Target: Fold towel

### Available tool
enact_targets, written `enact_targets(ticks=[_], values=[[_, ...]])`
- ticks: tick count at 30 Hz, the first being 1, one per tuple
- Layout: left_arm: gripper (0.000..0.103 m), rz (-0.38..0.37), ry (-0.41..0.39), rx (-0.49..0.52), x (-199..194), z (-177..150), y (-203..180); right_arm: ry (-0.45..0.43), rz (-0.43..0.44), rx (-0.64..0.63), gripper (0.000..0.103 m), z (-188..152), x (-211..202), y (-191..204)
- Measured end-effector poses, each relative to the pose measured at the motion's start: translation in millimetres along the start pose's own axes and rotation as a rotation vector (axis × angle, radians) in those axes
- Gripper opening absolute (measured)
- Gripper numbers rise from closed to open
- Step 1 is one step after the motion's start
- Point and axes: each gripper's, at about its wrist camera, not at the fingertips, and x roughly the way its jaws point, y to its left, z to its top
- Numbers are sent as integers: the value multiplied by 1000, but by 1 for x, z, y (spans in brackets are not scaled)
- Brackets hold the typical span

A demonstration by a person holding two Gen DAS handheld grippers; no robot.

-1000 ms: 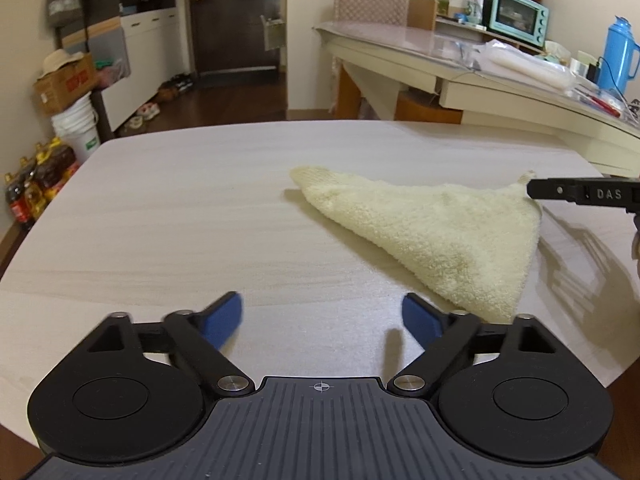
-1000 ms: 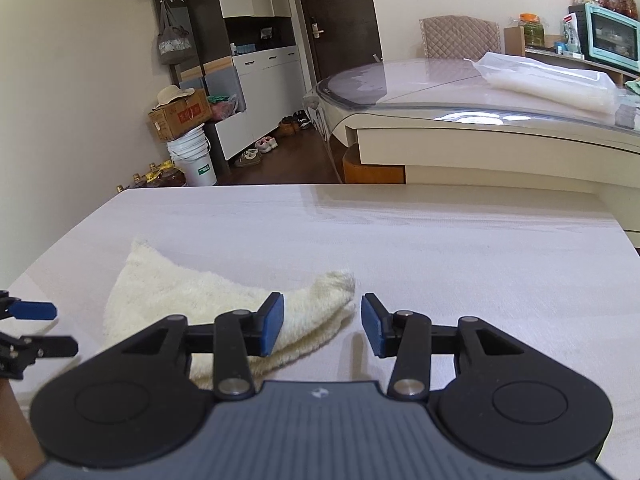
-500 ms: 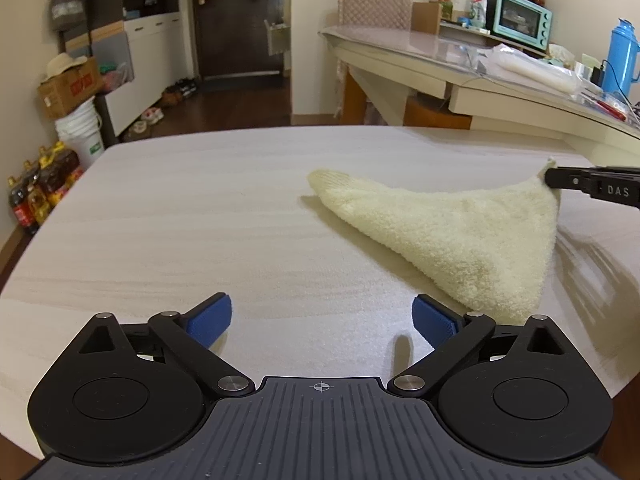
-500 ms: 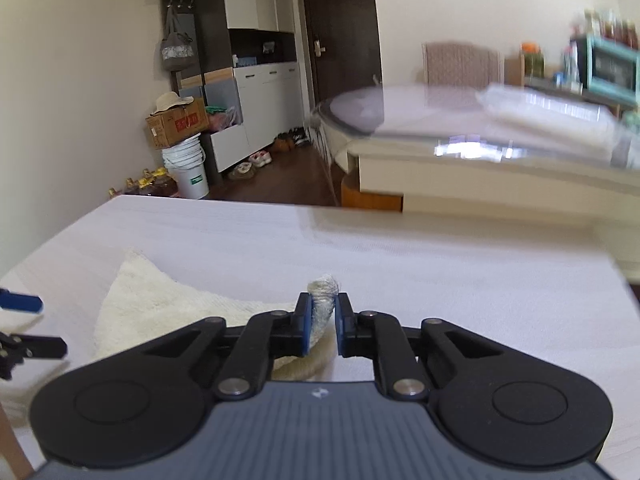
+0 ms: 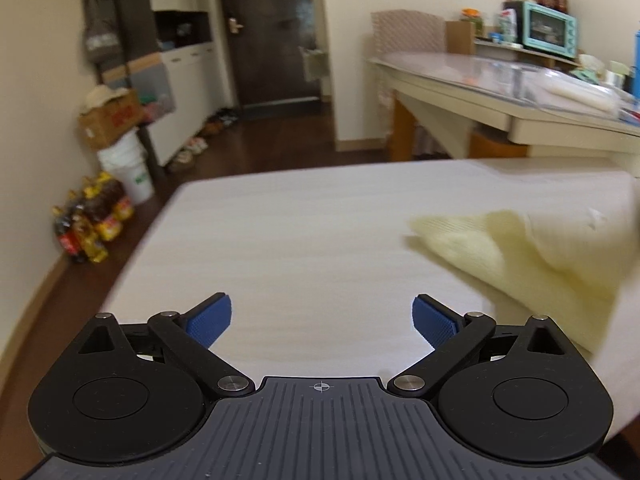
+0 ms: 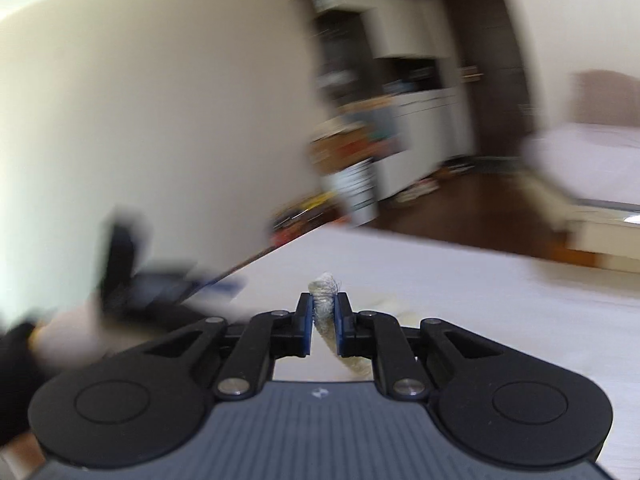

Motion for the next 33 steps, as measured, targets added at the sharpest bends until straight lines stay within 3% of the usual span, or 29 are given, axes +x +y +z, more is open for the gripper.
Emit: enact_targets(ticks=[5, 8, 12, 15, 20, 26, 28, 30, 33], values=[[100, 6, -12, 3, 1, 10, 26, 114, 122, -99, 13, -22, 47, 46], [100, -33, -7, 19, 9, 16, 30, 156, 138, -136, 14, -30, 62, 56], [100, -102, 10, 87, 23, 22, 19, 169, 146, -139, 31, -27, 58, 51], [100, -160, 9, 141, 37, 27, 7, 133, 81, -144, 32, -15, 41, 36], [100, -314, 25, 130, 61, 40, -9, 144, -109, -166, 38, 1, 42, -2], [99, -351, 45, 194, 86, 48, -33, 140, -218, -100, 38, -3, 43, -27], [96, -366, 39, 212, 87, 48, -40, 145, -232, -81, 38, -7, 44, -31], [70, -365, 42, 234, 87, 48, -46, 152, -244, -71, 38, -12, 43, -33], [62, -350, 45, 263, 86, 45, -51, 156, -250, -51, 38, -18, 39, -37]])
